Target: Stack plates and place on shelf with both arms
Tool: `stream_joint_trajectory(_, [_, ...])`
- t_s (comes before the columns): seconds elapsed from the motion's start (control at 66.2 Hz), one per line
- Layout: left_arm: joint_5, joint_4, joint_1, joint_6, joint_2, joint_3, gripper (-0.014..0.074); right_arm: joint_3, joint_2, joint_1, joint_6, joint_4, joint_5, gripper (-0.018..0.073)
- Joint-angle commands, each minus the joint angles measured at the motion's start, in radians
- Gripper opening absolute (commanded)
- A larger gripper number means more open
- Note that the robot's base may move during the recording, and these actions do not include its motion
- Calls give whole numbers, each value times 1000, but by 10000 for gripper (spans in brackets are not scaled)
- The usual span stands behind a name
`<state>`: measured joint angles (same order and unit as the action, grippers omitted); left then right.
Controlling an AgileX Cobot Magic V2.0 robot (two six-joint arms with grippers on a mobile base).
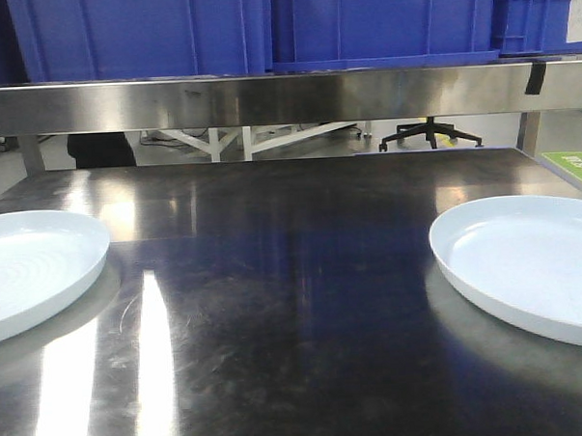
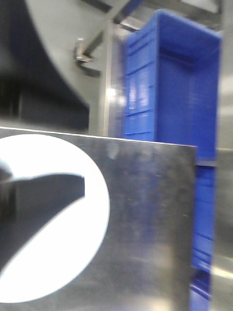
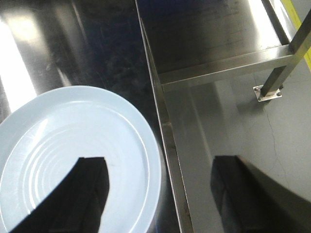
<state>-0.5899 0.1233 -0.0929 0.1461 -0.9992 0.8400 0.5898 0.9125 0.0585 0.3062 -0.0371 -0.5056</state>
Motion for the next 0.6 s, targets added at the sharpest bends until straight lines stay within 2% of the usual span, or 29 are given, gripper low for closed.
stream_joint_trajectory(0.0, [38, -4, -2, 4, -26, 39, 491, 41, 2, 0, -13, -15, 54, 558])
stream_joint_trajectory(0.06, [29, -4, -2, 9, -51, 39, 512, 41, 6, 0, -13, -15, 54, 558])
stream_joint_trajectory(0.589, [33, -12, 2, 16, -289, 39, 510, 41, 7, 0, -13, -15, 43, 558])
